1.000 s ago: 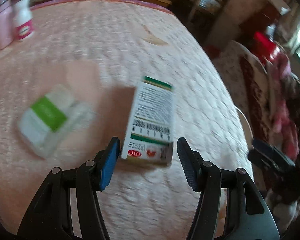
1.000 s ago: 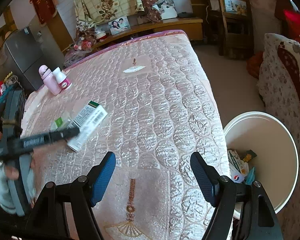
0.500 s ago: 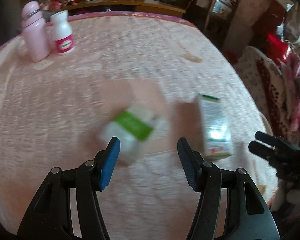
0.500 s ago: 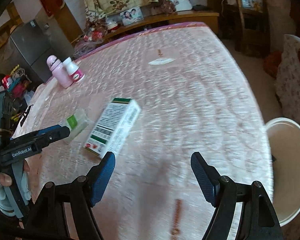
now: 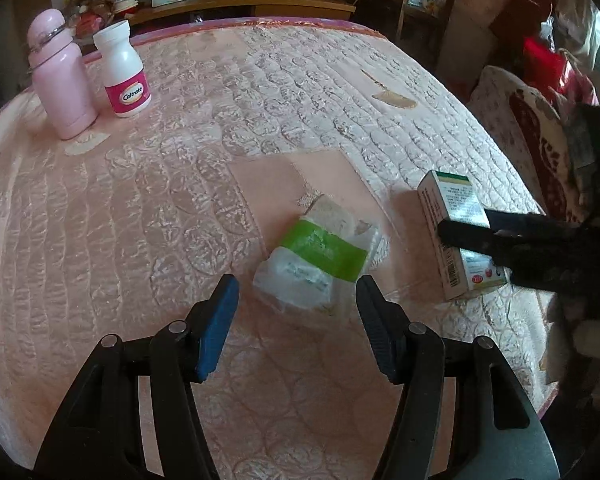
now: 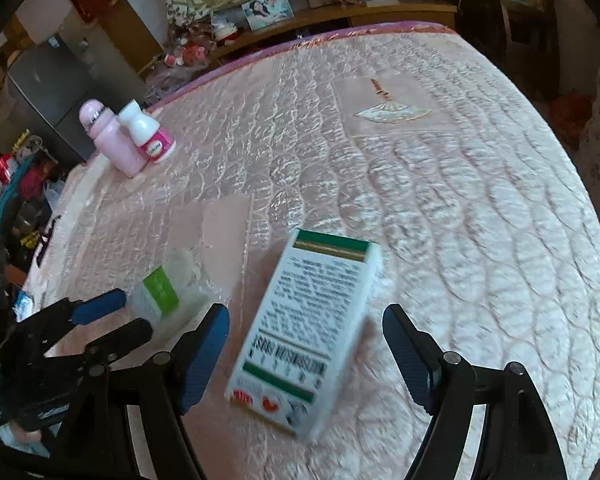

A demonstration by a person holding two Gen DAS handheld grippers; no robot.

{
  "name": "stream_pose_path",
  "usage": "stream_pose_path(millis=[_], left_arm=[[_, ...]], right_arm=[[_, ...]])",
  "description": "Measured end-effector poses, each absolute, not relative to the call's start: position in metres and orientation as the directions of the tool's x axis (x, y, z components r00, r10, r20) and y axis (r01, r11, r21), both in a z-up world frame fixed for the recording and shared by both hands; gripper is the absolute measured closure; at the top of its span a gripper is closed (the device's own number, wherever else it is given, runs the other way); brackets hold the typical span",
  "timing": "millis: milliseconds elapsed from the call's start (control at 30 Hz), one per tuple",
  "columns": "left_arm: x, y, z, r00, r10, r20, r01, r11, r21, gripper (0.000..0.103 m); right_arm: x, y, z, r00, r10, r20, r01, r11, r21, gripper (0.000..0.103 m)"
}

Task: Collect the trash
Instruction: 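Grasp the green-white tissue pack with the left tool while the right tool grasps the Watermelon Frost box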

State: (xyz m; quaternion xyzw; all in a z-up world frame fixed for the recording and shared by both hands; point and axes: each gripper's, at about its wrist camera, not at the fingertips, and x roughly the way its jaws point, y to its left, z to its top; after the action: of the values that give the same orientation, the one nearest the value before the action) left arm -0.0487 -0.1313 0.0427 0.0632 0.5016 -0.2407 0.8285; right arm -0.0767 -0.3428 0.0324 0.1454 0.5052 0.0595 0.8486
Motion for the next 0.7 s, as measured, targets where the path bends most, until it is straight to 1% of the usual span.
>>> stream_pose_path(millis=[67, 133, 200, 400, 533, 700], left_arm=[[-0.048, -0.134, 0.042, 0.371, -0.348, -0.861, 0.481, 0.865, -0.142, 0.043], [-0.048, -0.138, 0.041, 0.362, -0.353, -0.863, 0.503, 0.853, -0.139, 0.043], [-0.046, -0.145, 0.037, 0.356, -0.34, -0.87, 0.521, 0.845, -0.117, 0.043], [-0.043, -0.167, 0.028, 0.377, -0.289, -0.88, 0.568, 0.823, -0.027, 0.043], [-0.038, -0.176, 0.023, 0.356, -0.294, -0.887, 0.582, 0.812, -0.036, 0.043], [-0.034, -0.185, 0.02, 0.359, -0.286, -0.888, 0.59, 0.807, -0.021, 0.043]], right_arm=[[-0.074, -0.336, 0.027, 0.465, 0.23, -0.855, 0.024, 0.962, 0.272, 0.026], [-0.078, -0.333, 0.028, 0.475, 0.206, -0.856, -0.006, 0.973, 0.231, 0.037], [-0.086, -0.337, 0.03, 0.475, 0.194, -0.859, -0.019, 0.977, 0.21, 0.037], [-0.102, -0.358, 0.031, 0.472, 0.185, -0.862, 0.004, 0.977, 0.212, 0.037], [-0.105, -0.365, 0.029, 0.461, 0.206, -0.863, 0.017, 0.97, 0.241, 0.036], [-0.103, -0.361, 0.029, 0.47, 0.206, -0.858, 0.011, 0.971, 0.239, 0.035]])
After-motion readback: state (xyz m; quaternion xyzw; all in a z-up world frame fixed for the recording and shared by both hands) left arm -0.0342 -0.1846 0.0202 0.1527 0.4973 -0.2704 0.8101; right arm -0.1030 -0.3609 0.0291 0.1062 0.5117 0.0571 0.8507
